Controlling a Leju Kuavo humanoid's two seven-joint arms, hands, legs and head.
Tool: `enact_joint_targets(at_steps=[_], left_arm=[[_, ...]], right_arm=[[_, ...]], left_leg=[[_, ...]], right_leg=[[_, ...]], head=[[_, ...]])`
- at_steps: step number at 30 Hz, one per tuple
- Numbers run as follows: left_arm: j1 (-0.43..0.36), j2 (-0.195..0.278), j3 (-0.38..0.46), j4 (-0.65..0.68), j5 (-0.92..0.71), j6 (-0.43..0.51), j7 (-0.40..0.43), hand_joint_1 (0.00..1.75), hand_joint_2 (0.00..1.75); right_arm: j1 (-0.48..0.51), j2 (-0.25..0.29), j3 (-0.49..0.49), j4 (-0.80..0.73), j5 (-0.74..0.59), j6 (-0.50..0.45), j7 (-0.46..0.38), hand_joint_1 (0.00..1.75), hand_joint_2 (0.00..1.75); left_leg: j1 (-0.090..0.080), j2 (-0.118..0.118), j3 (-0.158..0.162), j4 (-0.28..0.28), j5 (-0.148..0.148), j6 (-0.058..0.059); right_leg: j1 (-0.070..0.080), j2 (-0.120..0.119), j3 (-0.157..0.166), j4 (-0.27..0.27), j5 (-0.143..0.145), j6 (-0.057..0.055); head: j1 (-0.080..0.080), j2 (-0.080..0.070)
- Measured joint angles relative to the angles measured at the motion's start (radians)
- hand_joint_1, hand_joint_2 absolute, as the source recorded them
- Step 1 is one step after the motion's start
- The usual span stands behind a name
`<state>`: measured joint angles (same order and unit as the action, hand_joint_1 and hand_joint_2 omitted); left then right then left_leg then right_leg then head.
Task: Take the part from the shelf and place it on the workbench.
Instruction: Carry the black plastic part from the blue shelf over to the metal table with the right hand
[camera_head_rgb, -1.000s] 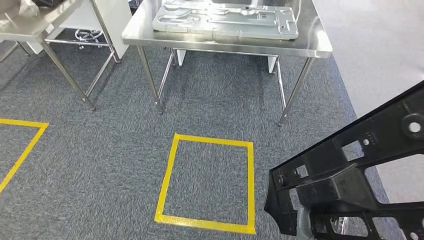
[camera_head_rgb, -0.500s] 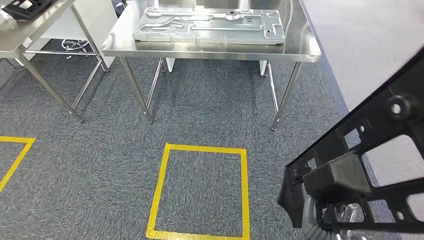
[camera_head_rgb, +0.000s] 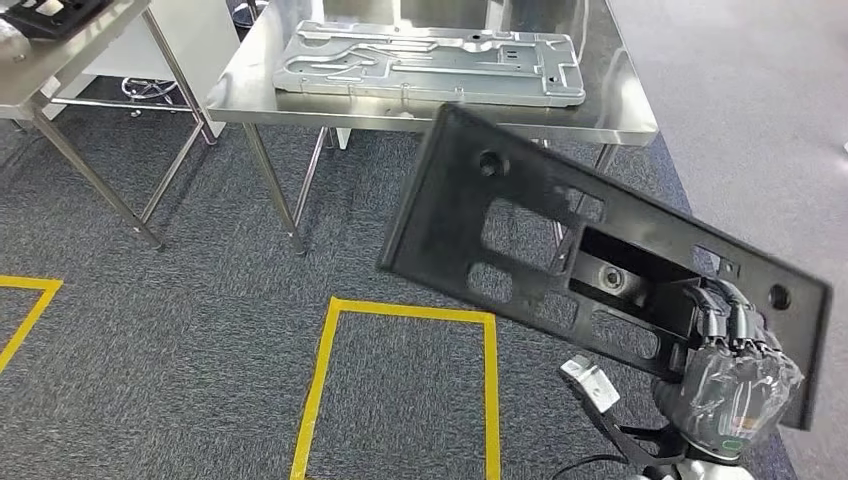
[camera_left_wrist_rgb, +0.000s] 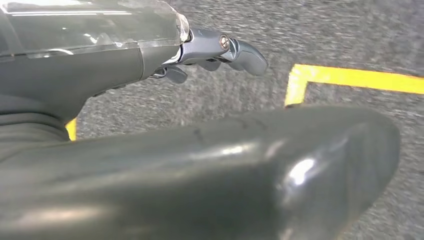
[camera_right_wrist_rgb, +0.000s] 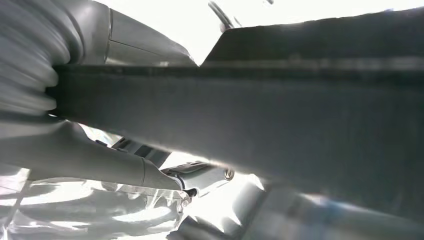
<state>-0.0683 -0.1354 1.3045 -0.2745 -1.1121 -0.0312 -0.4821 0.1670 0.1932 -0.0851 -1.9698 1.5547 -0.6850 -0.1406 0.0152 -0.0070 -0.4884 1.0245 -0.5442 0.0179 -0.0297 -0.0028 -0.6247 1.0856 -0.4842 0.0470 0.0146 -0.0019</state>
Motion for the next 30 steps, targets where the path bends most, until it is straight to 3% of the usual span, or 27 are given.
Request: enact_joint_targets(at_steps=[1, 4, 6, 9, 10, 11, 12, 14, 15, 16, 18, 20, 22, 24, 26, 27, 28, 30], left_arm=[[-0.002, 0.001, -0.002, 0.0, -0.003, 0.0, 0.001, 0.0, 0.0], [-0.004, 0.002, -0.01, 0.002, -0.01, 0.0, 0.002, 0.0, 0.0], [-0.007, 0.004, -0.015, 0.003, -0.013, -0.001, 0.003, 0.0, 0.0], [-0.013, 0.005, -0.019, 0.006, -0.019, -0.002, 0.004, 0.0, 0.0], [-0.012, 0.005, -0.021, 0.007, -0.018, -0.002, 0.004, 0.0, 0.0], [-0.009, 0.006, -0.023, 0.008, -0.016, -0.003, 0.005, 0.0, 0.0], [-0.007, 0.006, -0.026, 0.008, -0.014, -0.004, 0.005, 0.0, 0.0], [-0.005, 0.009, -0.033, 0.009, -0.01, -0.006, 0.005, 0.0, 0.0], [-0.005, 0.011, -0.035, 0.01, -0.009, -0.006, 0.005, 0.0, 0.0], [-0.006, 0.012, -0.038, 0.01, -0.009, -0.007, 0.004, 0.0, 0.0], [-0.006, 0.015, -0.041, 0.01, -0.009, -0.007, 0.004, 0.0, 0.0], [-0.005, 0.015, -0.044, 0.011, -0.01, -0.008, 0.004, 0.0, 0.0], [-0.008, 0.015, -0.045, 0.011, -0.011, -0.007, 0.003, 0.0, 0.0], [-0.01, 0.016, -0.046, 0.011, -0.012, -0.007, 0.003, 0.0, 0.0], [-0.009, 0.016, -0.046, 0.011, -0.015, -0.007, 0.003, 0.0, 0.0], [-0.008, 0.016, -0.046, 0.012, -0.017, -0.007, 0.003, 0.0, 0.0], [-0.008, 0.016, -0.046, 0.013, -0.018, -0.007, 0.003, 0.0, 0.0], [-0.009, 0.015, -0.046, 0.015, -0.019, -0.008, 0.003, 0.0, 0.0]], right_arm=[[-0.024, -0.002, -0.043, 0.004, 0.012, -0.002, -0.086, 1.75, 1.75], [-0.093, 0.014, -0.184, 0.012, 0.016, -0.005, -0.351, 1.75, 1.75], [-0.129, 0.032, -0.247, 0.02, 0.018, -0.006, -0.457, 1.75, 1.75], [-0.174, 0.046, -0.301, 0.042, 0.018, -0.006, -0.534, 1.75, 1.75], [-0.183, 0.046, -0.31, 0.053, 0.018, -0.006, -0.539, 1.75, 1.75], [-0.189, 0.046, -0.316, 0.066, 0.018, -0.006, -0.535, 1.75, 1.75], [-0.193, 0.046, -0.318, 0.08, 0.018, -0.006, -0.529, 1.75, 1.75], [-0.199, 0.046, -0.317, 0.105, 0.018, -0.006, -0.517, 1.75, 1.75], [-0.2, 0.045, -0.314, 0.116, 0.018, -0.007, -0.512, 1.75, 1.75], [-0.202, 0.045, -0.309, 0.128, 0.019, -0.008, -0.504, 1.75, 1.75], [-0.202, 0.042, -0.293, 0.151, 0.019, -0.01, -0.469, 1.75, 1.75], [-0.202, 0.028, -0.266, 0.173, 0.02, -0.011, -0.408, 1.75, 1.75], [-0.206, 0.003, -0.228, 0.195, 0.019, -0.012, -0.334, 1.75, 1.75], [-0.21, -0.036, -0.178, 0.221, 0.019, -0.003, -0.24, 1.75, 1.75], [-0.212, -0.084, -0.115, 0.247, 0.019, 0.017, -0.12, 1.75, 1.75], [-0.216, -0.105, -0.075, 0.259, 0.019, 0.029, -0.051, 1.75, 1.75], [-0.221, -0.124, -0.029, 0.271, 0.019, 0.041, 0.02, 1.75, 1.75], [-0.234, -0.141, 0.072, 0.294, -0.023, 0.072, 0.119, 1.75, 1.75]], left_leg=[[0.0, 0.0, 0.002, -0.003, -0.006, -0.007], [-0.001, 0.0, 0.014, 0.001, -0.007, -0.026], [0.0, 0.001, -0.001, 0.053, -0.017, -0.032], [0.002, 0.002, -0.115, 0.23, -0.078, -0.034], [0.002, 0.002, -0.152, 0.269, -0.089, -0.034], [0.002, 0.002, -0.176, 0.278, -0.082, -0.033], [0.001, 0.002, -0.183, 0.251, -0.053, -0.031], [-0.001, 0.003, -0.166, 0.137, 0.04, -0.022], [-0.005, 0.004, -0.159, 0.086, 0.069, -0.017], [-0.009, 0.005, -0.154, 0.054, 0.088, -0.013], [-0.017, 0.006, -0.152, 0.035, 0.085, -0.003], [-0.013, 0.003, -0.128, 0.018, 0.089, 0.01], [-0.009, 0.001, -0.101, 0.001, 0.085, 0.021], [-0.01, -0.001, -0.08, -0.006, 0.07, 0.027], [-0.012, -0.004, -0.055, -0.007, 0.049, 0.027], [-0.012, -0.006, -0.04, -0.007, 0.037, 0.026], [-0.013, -0.008, -0.023, -0.007, 0.025, 0.024], [-0.014, -0.007, 0.008, -0.008, -0.001, 0.017]], right_leg=[[0.002, -0.003, 0.004, -0.023, 0.014, -0.006], [0.005, -0.002, 0.016, -0.037, 0.013, -0.034], [0.003, -0.001, 0.038, -0.044, 0.005, -0.049], [0.006, -0.001, 0.061, -0.047, -0.014, -0.059], [0.007, 0.0, 0.069, -0.047, -0.022, -0.06], [0.008, 0.002, 0.079, -0.047, -0.031, -0.06], [0.009, 0.003, 0.091, -0.047, -0.04, -0.059], [0.008, 0.005, 0.117, -0.048, -0.06, -0.054], [0.008, 0.005, 0.126, -0.049, -0.068, -0.049], [0.007, 0.006, 0.13, -0.051, -0.074, -0.043], [0.007, 0.007, 0.139, -0.053, -0.077, -0.028], [0.007, 0.005, 0.14, -0.035, -0.071, -0.016], [0.006, 0.004, 0.092, 0.046, -0.072, -0.011], [0.006, 0.004, 0.004, 0.16, -0.106, -0.009], [0.006, 0.003, -0.064, 0.206, -0.139, -0.008], [0.007, 0.003, -0.077, 0.186, -0.131, -0.008], [0.008, 0.003, -0.078, 0.142, -0.099, -0.012], [0.015, 0.004, -0.064, 0.028, 0.014, -0.024]], head=[[0.001, 0.0], [0.0, 0.0], [-0.005, 0.0], [-0.012, 0.0], [-0.012, 0.0], [-0.012, 0.0], [-0.012, 0.0], [-0.012, 0.0], [-0.011, 0.0], [-0.011, 0.0], [-0.011, 0.0], [-0.01, 0.0], [-0.008, 0.0], [-0.007, 0.0], [-0.007, 0.0], [-0.007, 0.0], [-0.007, 0.0], [-0.007, 0.0]])
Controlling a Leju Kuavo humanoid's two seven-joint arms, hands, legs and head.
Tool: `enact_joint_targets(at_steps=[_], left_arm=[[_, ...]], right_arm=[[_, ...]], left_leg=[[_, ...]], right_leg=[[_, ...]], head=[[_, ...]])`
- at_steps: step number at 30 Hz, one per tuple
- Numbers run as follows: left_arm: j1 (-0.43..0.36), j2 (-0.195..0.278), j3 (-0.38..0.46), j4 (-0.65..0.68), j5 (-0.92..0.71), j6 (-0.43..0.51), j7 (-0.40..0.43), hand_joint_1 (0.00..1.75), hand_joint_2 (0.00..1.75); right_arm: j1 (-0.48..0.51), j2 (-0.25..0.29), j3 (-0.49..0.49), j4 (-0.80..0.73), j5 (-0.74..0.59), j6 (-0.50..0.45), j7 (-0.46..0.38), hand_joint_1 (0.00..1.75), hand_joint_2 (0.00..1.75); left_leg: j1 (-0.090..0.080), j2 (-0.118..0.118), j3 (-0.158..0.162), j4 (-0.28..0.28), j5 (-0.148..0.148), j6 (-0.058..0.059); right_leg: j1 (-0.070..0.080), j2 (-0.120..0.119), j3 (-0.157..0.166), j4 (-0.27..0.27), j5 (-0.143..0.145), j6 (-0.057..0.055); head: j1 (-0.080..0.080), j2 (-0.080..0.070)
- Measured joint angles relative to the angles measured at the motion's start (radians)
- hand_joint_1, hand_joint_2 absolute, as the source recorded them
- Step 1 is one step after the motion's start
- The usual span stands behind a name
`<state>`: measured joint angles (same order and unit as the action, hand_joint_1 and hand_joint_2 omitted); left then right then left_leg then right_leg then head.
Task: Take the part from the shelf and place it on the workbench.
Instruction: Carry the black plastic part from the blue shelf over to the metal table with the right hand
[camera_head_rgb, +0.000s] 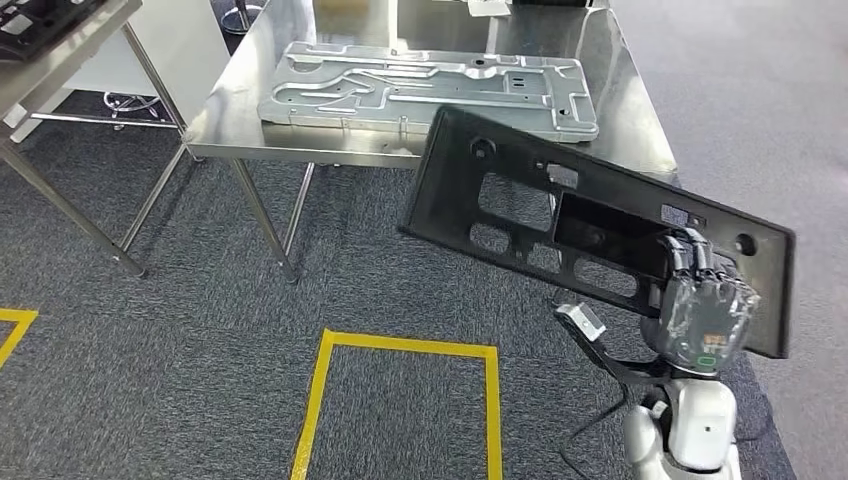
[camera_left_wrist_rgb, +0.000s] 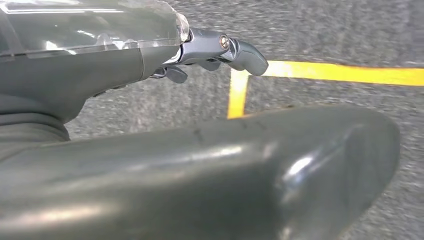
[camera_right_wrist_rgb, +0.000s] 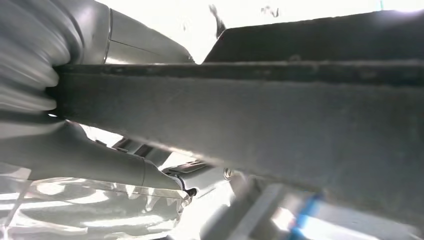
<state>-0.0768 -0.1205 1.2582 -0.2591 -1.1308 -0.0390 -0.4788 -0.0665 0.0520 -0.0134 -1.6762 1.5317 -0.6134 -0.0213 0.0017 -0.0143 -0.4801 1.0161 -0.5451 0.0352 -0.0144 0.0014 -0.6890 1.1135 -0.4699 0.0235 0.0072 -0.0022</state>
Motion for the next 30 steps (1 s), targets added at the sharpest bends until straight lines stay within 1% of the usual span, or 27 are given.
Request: enact_joint_targets(at_steps=[1, 2, 4, 5, 6, 7, 8, 9, 10, 11, 12, 13, 14, 16, 17, 18, 19, 20, 21, 22, 23, 24, 25, 27, 28, 29, 30], left_arm=[[-0.002, 0.0, 0.0, 0.001, 0.0, -0.001, 0.0, 0.0, 0.0], [-0.004, -0.001, -0.001, 0.002, -0.001, -0.002, 0.0, 0.0, 0.0], [-0.008, 0.0, -0.001, 0.002, -0.002, -0.006, -0.002, 0.0, 0.0], [-0.009, 0.0, -0.001, 0.002, -0.003, -0.008, -0.004, 0.0, 0.0], [-0.011, 0.001, -0.002, 0.003, -0.006, -0.01, -0.006, 0.0, 0.0], [-0.013, 0.001, -0.004, 0.003, -0.008, -0.011, -0.006, 0.0, 0.0], [-0.013, 0.001, -0.006, 0.003, -0.012, -0.011, -0.007, 0.0, 0.0], [-0.013, 0.001, -0.009, 0.003, -0.016, -0.012, -0.007, 0.0, 0.0], [-0.011, 0.001, -0.012, 0.003, -0.02, -0.011, -0.006, 0.0, 0.0], [-0.009, 0.002, -0.015, 0.003, -0.023, -0.011, -0.005, 0.0, 0.0], [-0.007, 0.002, -0.017, 0.003, -0.025, -0.011, -0.003, 0.0, 0.0], [-0.007, 0.003, -0.019, 0.003, -0.027, -0.01, -0.001, 0.0, 0.0], [-0.006, 0.004, -0.021, 0.003, -0.029, -0.01, 0.001, 0.0, 0.0], [-0.004, 0.007, -0.023, 0.004, -0.032, -0.01, 0.004, 0.0, 0.0], [-0.004, 0.007, -0.024, 0.004, -0.032, -0.01, 0.006, 0.0, 0.0], [-0.005, 0.008, -0.025, 0.005, -0.033, -0.01, 0.006, 0.0, 0.0], [-0.008, 0.008, -0.025, 0.005, -0.033, -0.01, 0.007, 0.0, 0.0], [-0.011, 0.008, -0.026, 0.005, -0.033, -0.011, 0.007, 0.0, 0.0], [-0.013, 0.008, -0.026, 0.005, -0.033, -0.011, 0.007, 0.0, 0.0], [-0.015, 0.008, -0.026, 0.005, -0.032, -0.011, 0.006, 0.0, 0.0], [-0.016, 0.009, -0.027, 0.005, -0.031, -0.011, 0.006, 0.0, 0.0], [-0.016, 0.009, -0.027, 0.005, -0.031, -0.011, 0.006, 0.0, 0.0], [-0.015, 0.009, -0.027, 0.005, -0.03, -0.011, 0.006, 0.0, 0.0], [-0.013, 0.009, -0.027, 0.005, -0.03, -0.011, 0.006, 0.0, 0.0], [-0.012, 0.009, -0.027, 0.006, -0.03, -0.011, 0.006, 0.0, 0.0], [-0.011, 0.008, -0.027, 0.006, -0.03, -0.011, 0.006, 0.0, 0.0], [-0.008, 0.007, -0.027, 0.008, -0.03, -0.011, 0.006, 0.0, 0.0]], right_arm=[[-0.003, -0.001, 0.046, 0.009, -0.058, 0.023, 0.012, 1.75, 1.75], [-0.004, 0.004, 0.088, 0.017, -0.153, 0.051, 0.003, 1.75, 1.75], [-0.004, 0.024, 0.156, 0.029, -0.433, 0.132, -0.047, 1.75, 1.75], [-0.006, 0.038, 0.18, 0.036, -0.606, 0.175, -0.076, 1.75, 1.75], [-0.01, 0.05, 0.198, 0.044, -0.778, 0.212, -0.105, 1.75, 1.75], [-0.017, 0.06, 0.212, 0.054, -0.939, 0.234, -0.129, 1.75, 1.75], [-0.026, 0.068, 0.227, 0.063, -1.072, 0.24, -0.144, 1.75, 1.75], [-0.037, 0.074, 0.24, 0.073, -1.157, 0.237, -0.149, 1.75, 1.75], [-0.049, 0.078, 0.251, 0.082, -1.197, 0.232, -0.146, 1.75, 1.75], [-0.061, 0.081, 0.257, 0.09, -1.188, 0.227, -0.137, 1.75, 1.75], [-0.075, 0.082, 0.262, 0.099, -1.14, 0.224, -0.124, 1.75, 1.75], [-0.09, 0.082, 0.266, 0.107, -1.079, 0.22, -0.112, 1.75, 1.75], [-0.107, 0.082, 0.272, 0.117, -1.022, 0.219, -0.1, 1.75, 1.75], [-0.14, 0.082, 0.283, 0.141, -0.955, 0.218, -0.084, 1.75, 1.75], [-0.155, 0.083, 0.287, 0.151, -0.94, 0.219, -0.077, 1.75, 1.75], [-0.169, 0.084, 0.291, 0.159, -0.93, 0.22, -0.072, 1.75, 1.75], [-0.182, 0.085, 0.295, 0.163, -0.922, 0.22, -0.067, 1.75, 1.75], [-0.197, 0.087, 0.298, 0.166, -0.912, 0.219, -0.063, 1.75, 1.75], [-0.21, 0.087, 0.302, 0.168, -0.899, 0.219, -0.062, 1.75, 1.75], [-0.22, 0.088, 0.306, 0.17, -0.884, 0.218, -0.061, 1.75, 1.75], [-0.227, 0.088, 0.31, 0.172, -0.867, 0.218, -0.059, 1.75, 1.75], [-0.23, 0.088, 0.313, 0.175, -0.849, 0.218, -0.055, 1.75, 1.75], [-0.231, 0.087, 0.315, 0.178, -0.831, 0.218, -0.05, 1.75, 1.75], [-0.232, 0.086, 0.319, 0.181, -0.794, 0.217, -0.038, 1.75, 1.75], [-0.232, 0.086, 0.321, 0.182, -0.775, 0.217, -0.032, 1.75, 1.75], [-0.232, 0.084, 0.323, 0.183, -0.754, 0.217, -0.026, 1.75, 1.75], [-0.232, 0.082, 0.325, 0.184, -0.73, 0.216, -0.02, 1.75, 1.75]], left_leg=[[-0.001, 0.001, 0.011, -0.002, -0.012, -0.005], [-0.001, 0.001, 0.023, -0.004, -0.02, -0.011], [-0.002, 0.001, 0.035, 0.0, -0.019, -0.025], [-0.001, 0.002, 0.033, 0.019, -0.009, -0.03], [-0.001, 0.003, 0.013, 0.057, 0.001, -0.035], [0.001, 0.004, -0.019, 0.113, 0.004, -0.039], [0.003, 0.005, -0.062, 0.176, -0.004, -0.043], [0.004, 0.006, -0.108, 0.232, -0.028, -0.046], [0.006, 0.006, -0.148, 0.267, -0.064, -0.049], [0.008, 0.007, -0.179, 0.279, -0.099, -0.051], [0.009, 0.007, -0.199, 0.265, -0.12, -0.052], [0.01, 0.008, -0.21, 0.229, -0.113, -0.051], [0.01, 0.008, -0.214, 0.176, -0.068, -0.048], [0.004, 0.009, -0.218, 0.079, 0.082, -0.037], [0.001, 0.009, -0.215, 0.054, 0.136, -0.032], [-0.002, 0.009, -0.209, 0.044, 0.159, -0.026], [-0.002, 0.007, -0.197, 0.04, 0.15, -0.02], [-0.002, 0.006, -0.184, 0.033, 0.145, -0.015], [0.0, 0.004, -0.17, 0.024, 0.138, -0.009], [0.001, 0.004, -0.154, 0.015, 0.131, -0.004], [0.002, 0.003, -0.137, 0.008, 0.121, -0.001], [0.003, 0.002, -0.119, 0.002, 0.109, 0.001], [0.003, 0.001, -0.099, -0.002, 0.095, 0.002], [0.003, -0.005, -0.054, -0.008, 0.064, 0.002], [0.003, -0.008, -0.03, -0.01, 0.046, 0.001], [0.003, -0.01, -0.005, -0.011, 0.027, -0.001], [0.002, -0.011, 0.018, -0.011, 0.006, -0.003]], right_leg=[[0.005, 0.001, 0.007, -0.038, 0.038, -0.006], [0.008, 0.002, 0.012, -0.06, 0.06, -0.011], [0.008, 0.003, 0.029, -0.07, 0.05, -0.021], [0.007, 0.003, 0.043, -0.077, 0.046, -0.028], [0.005, 0.001, 0.058, -0.083, 0.039, -0.034], [0.003, 0.0, 0.074, -0.088, 0.032, -0.039], [0.003, -0.002, 0.088, -0.093, 0.021, -0.043], [0.002, -0.003, 0.101, -0.094, 0.009, -0.046], [0.001, -0.001, 0.115, -0.095, -0.003, -0.047], [0.001, 0.001, 0.131, -0.095, -0.017, -0.047], [0.001, 0.004, 0.15, -0.095, -0.031, -0.046], [0.001, 0.007, 0.17, -0.095, -0.047, -0.045], [0.001, 0.009, 0.19, -0.096, -0.064, -0.043], [0.003, 0.013, 0.224, -0.095, -0.097, -0.034], [0.004, 0.015, 0.238, -0.098, -0.111, -0.027], [0.004, 0.016, 0.249, -0.096, -0.116, -0.019], [0.004, 0.017, 0.253, -0.089, -0.113, -0.011], [0.002, 0.015, 0.246, -0.065, -0.1, -0.004], [0.001, 0.013, 0.223, -0.02, -0.079, 0.001], [0.0, 0.011, 0.186, 0.036, -0.064, 0.005], [-0.001, 0.008, 0.139, 0.098, -0.063, 0.009], [0.0, 0.007, 0.091, 0.149, -0.083, 0.011], [0.0, 0.006, 0.048, 0.182, -0.121, 0.013], [0.0, 0.005, -0.01, 0.181, -0.201, 0.015], [0.0, 0.004, -0.025, 0.149, -0.21, 0.014], [0.001, 0.004, -0.033, 0.099, -0.179, 0.012], [0.004, 0.003, -0.037, 0.038, -0.091, 0.006]], head=[[-0.001, 0.0], [-0.002, 0.0], [-0.004, 0.0], [-0.004, 0.0], [-0.006, 0.0], [-0.008, 0.0], [-0.01, 0.0], [-0.012, 0.0], [-0.012, 0.0], [-0.013, 0.0], [-0.012, 0.0], [-0.013, 0.0], [-0.013, 0.0], [-0.013, 0.0], [-0.013, 0.0], [-0.013, 0.0], [-0.014, 0.0], [-0.013, 0.0], [-0.013, 0.0], [-0.013, 0.0], [-0.012, 0.0], [-0.012, 0.0], [-0.012, 0.0], [-0.012, 0.0], [-0.012, 0.0], [-0.012, 0.0], [-0.011, 0.0]])
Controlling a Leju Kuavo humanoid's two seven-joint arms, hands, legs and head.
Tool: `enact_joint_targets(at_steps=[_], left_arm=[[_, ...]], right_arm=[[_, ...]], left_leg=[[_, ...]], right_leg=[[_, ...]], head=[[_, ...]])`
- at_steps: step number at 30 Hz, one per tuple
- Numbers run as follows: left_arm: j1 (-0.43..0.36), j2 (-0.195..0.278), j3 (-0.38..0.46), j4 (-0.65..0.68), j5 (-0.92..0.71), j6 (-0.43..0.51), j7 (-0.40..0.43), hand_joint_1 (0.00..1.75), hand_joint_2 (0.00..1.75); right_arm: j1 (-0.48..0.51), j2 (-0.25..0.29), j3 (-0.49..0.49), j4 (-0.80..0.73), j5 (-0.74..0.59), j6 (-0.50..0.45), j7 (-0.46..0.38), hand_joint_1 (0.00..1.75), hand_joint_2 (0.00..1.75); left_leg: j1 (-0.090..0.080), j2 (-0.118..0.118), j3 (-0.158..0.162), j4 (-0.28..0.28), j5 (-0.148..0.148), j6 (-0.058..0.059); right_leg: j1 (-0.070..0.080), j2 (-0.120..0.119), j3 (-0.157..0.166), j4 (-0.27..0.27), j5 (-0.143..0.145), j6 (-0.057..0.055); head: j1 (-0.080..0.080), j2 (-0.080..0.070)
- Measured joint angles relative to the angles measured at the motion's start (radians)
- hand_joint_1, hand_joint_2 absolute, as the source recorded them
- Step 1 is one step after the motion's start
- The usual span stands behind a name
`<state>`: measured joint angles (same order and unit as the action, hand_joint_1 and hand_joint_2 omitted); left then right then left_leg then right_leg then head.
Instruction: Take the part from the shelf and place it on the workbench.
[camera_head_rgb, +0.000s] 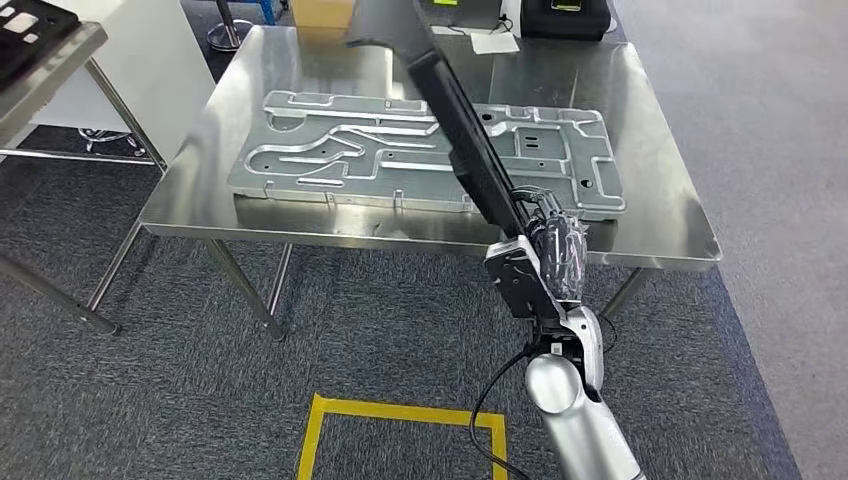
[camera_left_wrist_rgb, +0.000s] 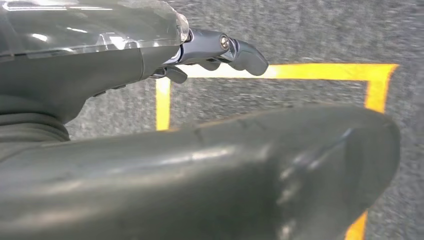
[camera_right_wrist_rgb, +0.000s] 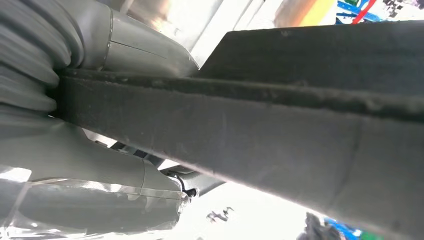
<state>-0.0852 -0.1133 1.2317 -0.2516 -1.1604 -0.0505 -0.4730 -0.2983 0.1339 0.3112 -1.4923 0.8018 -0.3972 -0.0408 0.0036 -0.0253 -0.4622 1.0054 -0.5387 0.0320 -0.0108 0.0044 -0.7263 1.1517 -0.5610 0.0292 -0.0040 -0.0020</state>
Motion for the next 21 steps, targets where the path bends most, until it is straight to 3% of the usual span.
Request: enact_joint_targets(at_steps=[2, 3, 5, 6, 8, 9, 10, 12, 13, 14, 15, 17, 18, 19, 21], left_arm=[[0.002, -0.001, 0.0, 0.003, 0.0, 0.0, 0.0, 0.0, 0.0], [0.001, -0.001, 0.0, 0.004, 0.0, 0.0, 0.0, 0.0, 0.0], [-0.004, 0.0, 0.0, 0.004, 0.0, 0.0, -0.001, 0.0, 0.0], [-0.006, 0.0, -0.001, 0.004, 0.0, 0.0, -0.001, 0.0, 0.0], [-0.009, 0.001, -0.001, 0.005, 0.0, 0.0, -0.002, 0.0, 0.0], [-0.009, 0.0, -0.001, 0.005, 0.0, 0.0, -0.002, 0.0, 0.0], [-0.008, 0.0, -0.001, 0.005, 0.001, 0.0, -0.001, 0.0, 0.0], [-0.004, 0.0, -0.001, 0.005, 0.001, 0.002, 0.001, 0.0, 0.0], [-0.002, 0.0, -0.001, 0.005, 0.001, 0.003, 0.002, 0.0, 0.0], [-0.001, 0.0, -0.001, 0.006, 0.0, 0.005, 0.004, 0.0, 0.0], [0.002, 0.0, -0.001, 0.006, 0.0, 0.008, 0.007, 0.0, 0.0], [0.007, 0.0, -0.001, 0.006, -0.001, 0.014, 0.013, 0.0, 0.0], [0.009, 0.0, -0.001, 0.006, -0.002, 0.017, 0.015, 0.0, 0.0], [0.008, 0.0, -0.001, 0.006, -0.002, 0.019, 0.016, 0.0, 0.0], [0.001, -0.001, -0.002, 0.007, -0.002, 0.019, 0.018, 0.0, 0.0]], right_arm=[[-0.001, -0.007, 0.003, 0.003, 0.065, -0.005, 0.018, 1.75, 1.75], [-0.003, -0.011, 0.004, 0.004, 0.108, -0.008, 0.031, 1.75, 1.75], [-0.014, -0.017, 0.006, 0.001, 0.194, -0.013, 0.054, 1.75, 1.75], [-0.021, -0.019, 0.006, -0.002, 0.231, -0.015, 0.061, 1.75, 1.75], [-0.029, -0.023, 0.006, -0.004, 0.274, -0.016, 0.069, 1.75, 1.75], [-0.03, -0.025, 0.006, -0.004, 0.289, -0.015, 0.071, 1.75, 1.75], [-0.03, -0.027, 0.006, -0.003, 0.301, -0.014, 0.073, 1.75, 1.75], [-0.029, -0.032, 0.006, 0.0, 0.325, -0.013, 0.077, 1.75, 1.75], [-0.029, -0.034, 0.006, 0.001, 0.338, -0.013, 0.08, 1.75, 1.75], [-0.029, -0.035, 0.006, 0.003, 0.351, -0.012, 0.084, 1.75, 1.75], [-0.028, -0.037, 0.007, 0.006, 0.366, -0.012, 0.087, 1.75, 1.75], [-0.027, -0.042, 0.009, 0.014, 0.394, -0.01, 0.094, 1.75, 1.75], [-0.026, -0.045, 0.011, 0.017, 0.406, -0.007, 0.097, 1.75, 1.75], [-0.027, -0.047, 0.013, 0.019, 0.418, -0.005, 0.1, 1.75, 1.75], [-0.035, -0.05, 0.014, 0.018, 0.438, -0.002, 0.106, 1.75, 1.75]], left_leg=[[-0.003, -0.003, 0.035, -0.004, -0.037, -0.009], [-0.004, -0.003, 0.048, -0.006, -0.047, -0.015], [-0.004, -0.001, 0.049, 0.017, -0.034, -0.028], [-0.003, 0.001, 0.03, 0.058, -0.012, -0.034], [0.0, 0.007, -0.05, 0.184, 0.015, -0.043], [0.001, 0.009, -0.097, 0.242, 0.0, -0.047], [0.003, 0.011, -0.14, 0.28, -0.037, -0.05], [0.005, 0.014, -0.2, 0.289, -0.131, -0.054], [0.006, 0.015, -0.216, 0.263, -0.152, -0.054], [0.006, 0.016, -0.225, 0.219, -0.131, -0.053], [0.006, 0.017, -0.23, 0.162, -0.057, -0.048], [0.002, 0.018, -0.243, 0.064, 0.121, -0.038], [-0.001, 0.017, -0.247, 0.044, 0.178, -0.033], [-0.003, 0.017, -0.251, 0.041, 0.192, -0.029], [-0.001, 0.016, -0.244, 0.04, 0.188, -0.02]], right_leg=[[0.009, 0.0, 0.001, -0.083, 0.161, -0.016], [0.012, 0.001, 0.004, -0.101, 0.204, -0.025], [0.011, 0.006, 0.023, -0.108, 0.188, -0.04], [0.008, 0.007, 0.038, -0.116, 0.178, -0.047], [0.004, 0.008, 0.078, -0.132, 0.158, -0.057], [0.004, 0.007, 0.099, -0.139, 0.144, -0.06], [0.004, 0.007, 0.121, -0.143, 0.13, -0.061], [0.003, 0.01, 0.166, -0.147, 0.099, -0.059], [0.003, 0.012, 0.19, -0.147, 0.082, -0.058], [0.003, 0.013, 0.215, -0.148, 0.064, -0.055], [0.003, 0.014, 0.235, -0.148, 0.046, -0.053], [0.007, 0.019, 0.263, -0.138, 0.011, -0.043], [0.009, 0.023, 0.269, -0.135, -0.005, -0.037], [0.009, 0.026, 0.274, -0.132, -0.017, -0.03], [0.007, 0.023, 0.279, -0.132, -0.035, -0.017]], head=[[-0.003, 0.0], [-0.004, 0.0], [-0.006, 0.0], [-0.007, 0.0], [-0.009, 0.0], [-0.009, 0.0], [-0.01, 0.0], [-0.01, 0.0], [-0.01, 0.0], [-0.01, 0.0], [-0.01, 0.0], [-0.01, 0.0], [-0.01, 0.0], [-0.01, 0.0], [-0.011, 0.0]])
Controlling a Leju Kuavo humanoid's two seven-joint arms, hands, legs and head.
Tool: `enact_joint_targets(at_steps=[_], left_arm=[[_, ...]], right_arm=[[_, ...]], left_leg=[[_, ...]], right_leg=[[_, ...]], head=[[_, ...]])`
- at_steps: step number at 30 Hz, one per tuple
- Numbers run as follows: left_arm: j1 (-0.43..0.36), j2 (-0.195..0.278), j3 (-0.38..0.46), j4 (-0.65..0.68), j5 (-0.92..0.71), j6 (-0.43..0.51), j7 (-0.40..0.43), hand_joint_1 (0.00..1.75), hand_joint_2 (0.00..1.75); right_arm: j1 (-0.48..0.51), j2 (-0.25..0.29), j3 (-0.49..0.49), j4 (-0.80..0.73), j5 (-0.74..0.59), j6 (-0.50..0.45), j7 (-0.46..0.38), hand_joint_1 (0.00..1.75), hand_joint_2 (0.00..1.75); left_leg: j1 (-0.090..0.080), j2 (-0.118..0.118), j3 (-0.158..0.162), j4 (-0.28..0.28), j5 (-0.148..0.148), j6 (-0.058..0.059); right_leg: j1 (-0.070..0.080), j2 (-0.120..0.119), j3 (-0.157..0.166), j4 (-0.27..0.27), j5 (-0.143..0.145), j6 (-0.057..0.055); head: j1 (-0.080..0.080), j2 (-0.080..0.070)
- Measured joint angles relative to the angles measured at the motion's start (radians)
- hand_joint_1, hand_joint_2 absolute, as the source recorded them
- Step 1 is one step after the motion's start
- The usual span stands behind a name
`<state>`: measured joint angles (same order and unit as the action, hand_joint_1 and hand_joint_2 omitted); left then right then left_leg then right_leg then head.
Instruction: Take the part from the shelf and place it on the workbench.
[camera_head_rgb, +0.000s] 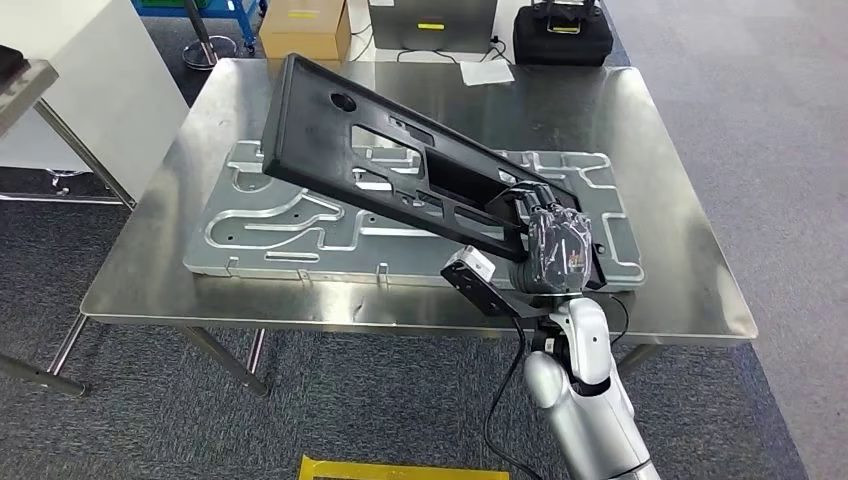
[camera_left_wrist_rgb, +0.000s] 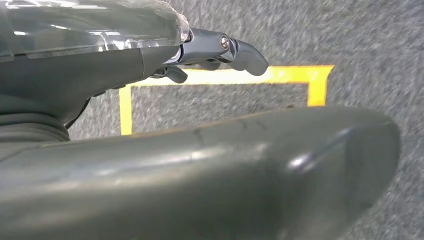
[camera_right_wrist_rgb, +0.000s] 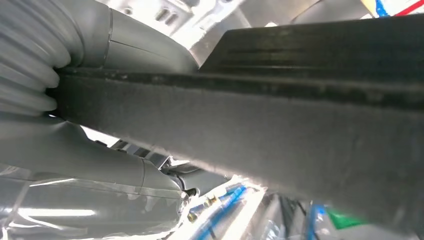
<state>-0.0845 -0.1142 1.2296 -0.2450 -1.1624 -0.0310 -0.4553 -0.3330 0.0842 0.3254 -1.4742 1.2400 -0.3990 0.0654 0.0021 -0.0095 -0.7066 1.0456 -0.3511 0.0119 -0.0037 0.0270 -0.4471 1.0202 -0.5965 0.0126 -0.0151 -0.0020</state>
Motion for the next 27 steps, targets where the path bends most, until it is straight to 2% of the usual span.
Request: enact_joint_targets(at_steps=[2, 4, 5, 6, 7, 8, 9, 10, 11, 12, 13, 16, 18, 20, 21, 22, 23, 25, 26, 27], left_arm=[[-0.01, -0.001, -0.001, 0.0, 0.0, 0.0, 0.0, 0.0, 0.0], [-0.013, -0.001, -0.001, 0.0, 0.0, 0.0, 0.0, 0.0, 0.0], [-0.013, -0.001, -0.001, 0.0, 0.0, -0.001, 0.0, 0.0, 0.0], [-0.012, -0.001, -0.001, 0.0, 0.0, -0.001, 0.0, 0.0, 0.0], [-0.012, -0.001, -0.001, 0.0, 0.0, -0.001, 0.0, 0.0, 0.0], [-0.012, -0.001, -0.001, 0.0, 0.0, -0.001, 0.0, 0.0, 0.0], [-0.012, -0.002, -0.002, 0.0, 0.0, -0.001, 0.0, 0.0, 0.0], [-0.013, -0.002, -0.002, 0.0, -0.001, -0.001, 0.0, 0.0, 0.0], [-0.013, -0.003, -0.002, 0.0, -0.002, -0.001, 0.0, 0.0, 0.0], [-0.014, -0.004, -0.003, 0.0, -0.005, 0.0, 0.0, 0.0, 0.0], [-0.015, -0.004, -0.004, 0.0, -0.007, 0.0, 0.001, 0.0, 0.0], [-0.017, -0.002, -0.006, 0.0, -0.01, 0.0, 0.003, 0.0, 0.0], [-0.02, -0.001, -0.01, 0.0, -0.011, 0.0, 0.003, 0.0, 0.0], [-0.021, 0.0, -0.014, 0.0, -0.012, -0.002, 0.003, 0.0, 0.0], [-0.022, 0.0, -0.016, 0.0, -0.013, -0.003, 0.003, 0.0, 0.0], [-0.022, 0.0, -0.017, 0.0, -0.013, -0.004, 0.003, 0.0, 0.0], [-0.023, 0.0, -0.018, 0.0, -0.013, -0.005, 0.003, 0.0, 0.0], [-0.025, 0.002, -0.02, 0.0, -0.013, -0.007, 0.003, 0.0, 0.0], [-0.027, 0.003, -0.021, 0.0, -0.013, -0.009, 0.003, 0.0, 0.0], [-0.028, 0.003, -0.021, 0.0, -0.013, -0.011, 0.002, 0.0, 0.0]], right_arm=[[-0.008, -0.003, 0.0, -0.001, 0.014, 0.002, 0.003, 1.75, 1.75], [-0.01, -0.007, 0.001, 0.001, 0.025, 0.005, 0.004, 1.75, 1.75], [-0.01, -0.01, 0.001, 0.003, 0.032, 0.007, 0.006, 1.75, 1.75], [-0.01, -0.013, 0.001, 0.006, 0.041, 0.009, 0.008, 1.75, 1.75], [-0.01, -0.016, 0.001, 0.01, 0.051, 0.012, 0.011, 1.75, 1.75], [-0.011, -0.019, 0.001, 0.013, 0.064, 0.015, 0.015, 1.75, 1.75], [-0.012, -0.022, 0.001, 0.017, 0.079, 0.019, 0.021, 1.75, 1.75], [-0.016, -0.026, 0.001, 0.021, 0.098, 0.025, 0.027, 1.75, 1.75], [-0.021, -0.03, 0.002, 0.028, 0.124, 0.035, 0.036, 1.75, 1.75], [-0.028, -0.035, 0.003, 0.037, 0.155, 0.046, 0.045, 1.75, 1.75], [-0.036, -0.042, 0.004, 0.049, 0.191, 0.06, 0.054, 1.75, 1.75], [-0.071, -0.064, 0.012, 0.107, 0.286, 0.098, 0.069, 1.75, 1.75], [-0.102, -0.077, 0.025, 0.159, 0.316, 0.114, 0.072, 1.75, 1.75], [-0.135, -0.094, 0.052, 0.225, 0.326, 0.124, 0.074, 1.75, 1.75], [-0.151, -0.103, 0.068, 0.261, 0.328, 0.127, 0.072, 1.75, 1.75], [-0.165, -0.111, 0.084, 0.297, 0.329, 0.128, 0.066, 1.75, 1.75], [-0.178, -0.118, 0.099, 0.33, 0.33, 0.127, 0.056, 1.75, 1.75], [-0.201, -0.128, 0.122, 0.388, 0.331, 0.122, 0.035, 1.75, 1.75], [-0.214, -0.132, 0.131, 0.415, 0.331, 0.115, 0.027, 1.75, 1.75], [-0.226, -0.137, 0.139, 0.44, 0.331, 0.106, 0.02, 1.75, 1.75]], left_leg=[[0.003, 0.0, 0.011, -0.012, -0.007, 0.011], [0.003, -0.001, 0.022, -0.015, -0.018, 0.019], [0.003, -0.001, 0.028, -0.014, -0.025, 0.019], [0.002, -0.001, 0.035, -0.014, -0.032, 0.019], [0.002, -0.002, 0.042, -0.014, -0.038, 0.019], [0.002, -0.003, 0.051, -0.014, -0.044, 0.018], [0.002, -0.005, 0.059, -0.014, -0.05, 0.016], [0.0, -0.007, 0.065, -0.013, -0.055, 0.012], [-0.002, -0.008, 0.068, -0.012, -0.059, 0.009], [-0.003, -0.009, 0.069, -0.013, -0.061, 0.005], [-0.004, -0.01, 0.07, -0.013, -0.062, 0.0], [-0.005, -0.009, 0.065, 0.0, -0.076, -0.015], [-0.002, -0.005, 0.029, 0.086, -0.125, -0.024], [0.003, -0.002, -0.032, 0.214, -0.177, -0.031], [0.006, 0.0, -0.052, 0.253, -0.183, -0.034], [0.008, 0.001, -0.055, 0.254, -0.171, -0.035], [0.01, 0.003, -0.038, 0.215, -0.141, -0.036], [0.012, 0.004, 0.026, 0.083, -0.079, -0.034], [0.011, 0.003, 0.051, 0.032, -0.063, -0.031], [0.009, 0.003, 0.064, 0.003, -0.06, -0.027]], right_leg=[[-0.002, -0.01, -0.026, 0.056, -0.032, 0.011], [-0.004, -0.017, -0.107, 0.186, -0.079, 0.019], [-0.005, -0.017, -0.151, 0.245, -0.091, 0.021], [-0.005, -0.017, -0.184, 0.276, -0.082, 0.022], [-0.006, -0.018, -0.2, 0.269, -0.051, 0.022], [-0.006, -0.018, -0.197, 0.224, -0.002, 0.019], [-0.005, -0.018, -0.184, 0.157, 0.053, 0.015], [-0.003, -0.019, -0.168, 0.094, 0.094, 0.009], [0.0, -0.019, -0.155, 0.047, 0.119, 0.003], [0.003, -0.019, -0.149, 0.023, 0.128, -0.002], [0.005, -0.019, -0.148, 0.017, 0.126, -0.006], [-0.003, -0.02, -0.141, 0.005, 0.132, -0.022], [-0.008, -0.023, -0.135, -0.002, 0.134, -0.031], [-0.008, -0.024, -0.132, -0.002, 0.133, -0.034], [-0.008, -0.025, -0.131, -0.001, 0.131, -0.034], [-0.009, -0.025, -0.129, 0.0, 0.129, -0.033], [-0.009, -0.024, -0.127, 0.002, 0.126, -0.031], [-0.009, -0.023, -0.123, 0.007, 0.117, -0.024], [-0.008, -0.023, -0.124, 0.01, 0.114, -0.019], [-0.006, -0.023, -0.125, 0.012, 0.112, -0.014]], head=[[0.002, 0.0], [0.005, 0.0], [0.005, 0.0], [0.005, 0.0], [0.005, 0.0], [0.006, 0.0], [0.006, 0.0], [0.006, 0.0], [0.006, 0.0], [0.005, 0.0], [0.005, 0.0], [0.004, 0.0], [0.002, 0.0], [0.001, 0.0], [0.001, 0.0], [0.001, 0.0], [0.001, 0.0], [0.001, 0.0], [0.001, 0.0], [0.001, 0.0]])
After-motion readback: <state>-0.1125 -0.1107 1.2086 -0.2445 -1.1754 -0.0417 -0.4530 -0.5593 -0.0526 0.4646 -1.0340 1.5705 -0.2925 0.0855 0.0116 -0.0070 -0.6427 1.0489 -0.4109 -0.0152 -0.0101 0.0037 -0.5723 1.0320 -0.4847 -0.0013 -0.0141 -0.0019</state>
